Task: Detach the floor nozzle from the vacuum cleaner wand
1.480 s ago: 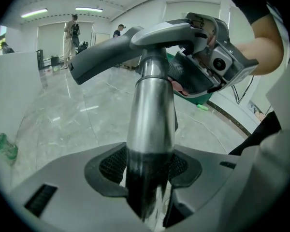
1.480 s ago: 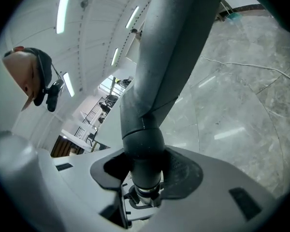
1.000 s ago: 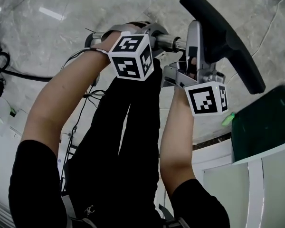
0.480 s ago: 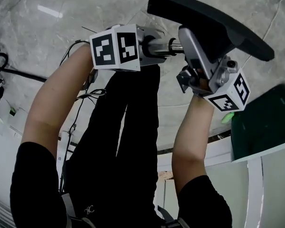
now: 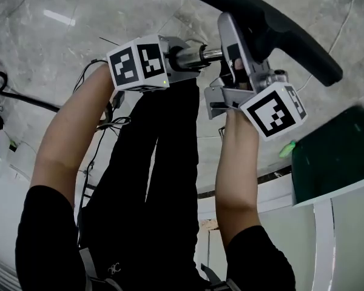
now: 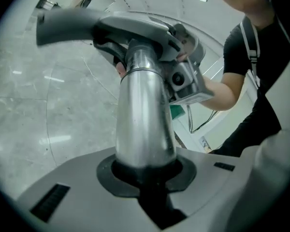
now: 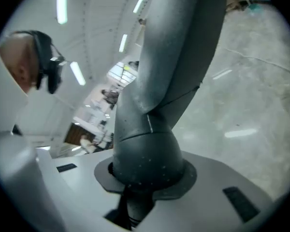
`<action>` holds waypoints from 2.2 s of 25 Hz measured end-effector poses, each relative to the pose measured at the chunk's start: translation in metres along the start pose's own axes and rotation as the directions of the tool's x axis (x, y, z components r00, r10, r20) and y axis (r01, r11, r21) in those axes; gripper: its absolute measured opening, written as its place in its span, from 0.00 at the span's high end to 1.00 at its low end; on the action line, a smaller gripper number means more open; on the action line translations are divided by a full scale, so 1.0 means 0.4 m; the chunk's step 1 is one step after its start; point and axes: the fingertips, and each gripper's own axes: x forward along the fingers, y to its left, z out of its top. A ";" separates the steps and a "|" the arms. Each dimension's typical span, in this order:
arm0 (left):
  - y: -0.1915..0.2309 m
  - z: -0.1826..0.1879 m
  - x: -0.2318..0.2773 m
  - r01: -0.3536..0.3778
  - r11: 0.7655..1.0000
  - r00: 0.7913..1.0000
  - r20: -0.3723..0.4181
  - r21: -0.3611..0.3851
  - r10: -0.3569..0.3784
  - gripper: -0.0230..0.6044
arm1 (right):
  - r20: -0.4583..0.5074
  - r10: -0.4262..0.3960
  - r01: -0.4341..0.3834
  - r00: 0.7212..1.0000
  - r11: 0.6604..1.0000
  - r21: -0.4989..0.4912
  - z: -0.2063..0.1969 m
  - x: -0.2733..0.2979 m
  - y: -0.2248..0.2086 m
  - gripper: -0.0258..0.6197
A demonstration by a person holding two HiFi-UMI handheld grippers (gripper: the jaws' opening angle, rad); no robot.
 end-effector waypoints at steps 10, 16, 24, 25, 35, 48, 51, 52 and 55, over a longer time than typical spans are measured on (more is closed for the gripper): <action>0.064 -0.045 0.045 -0.083 0.995 0.993 -0.075 0.062 0.088 0.83 | 0.047 -0.234 0.232 0.971 0.972 0.044 -0.001 -0.025 -0.111 0.78; 0.100 -0.063 0.078 -0.078 0.989 0.983 -0.158 0.127 0.098 0.84 | 0.143 -0.072 0.067 0.987 0.997 0.040 0.012 -0.042 -0.133 0.78; 0.092 -0.062 0.102 -0.012 0.993 0.982 -0.185 0.117 0.034 0.85 | 0.127 0.014 -0.014 0.992 1.000 0.003 0.014 -0.059 -0.149 0.78; 0.106 -0.075 0.115 -0.045 0.994 0.976 -0.208 0.101 0.066 0.85 | 0.117 -0.110 0.101 0.987 0.992 0.079 0.012 -0.063 -0.202 0.78; 0.184 -0.363 0.063 -0.266 0.964 0.887 -0.387 0.016 0.252 0.85 | 0.233 -0.307 0.311 0.923 0.950 0.021 0.234 -0.197 -0.319 0.78; 0.596 -0.530 0.129 -0.608 0.791 0.679 -0.473 0.068 0.562 0.80 | 0.062 -0.203 0.201 0.977 0.979 0.041 -0.029 -0.083 -0.389 0.78; 0.662 -0.557 0.133 -0.692 0.719 0.614 -0.468 0.068 0.636 0.77 | 0.014 -0.216 0.216 0.976 0.976 0.029 -0.047 -0.071 -0.421 0.78; 0.681 -0.561 0.125 -0.720 0.691 0.590 -0.464 0.068 0.661 0.75 | 0.008 -0.218 0.217 0.976 0.976 0.030 -0.047 -0.065 -0.425 0.78; 0.713 -0.568 0.106 -0.789 0.611 0.523 -0.453 0.064 0.722 0.73 | 0.005 -0.243 0.243 0.970 0.970 0.028 -0.052 -0.067 -0.442 0.78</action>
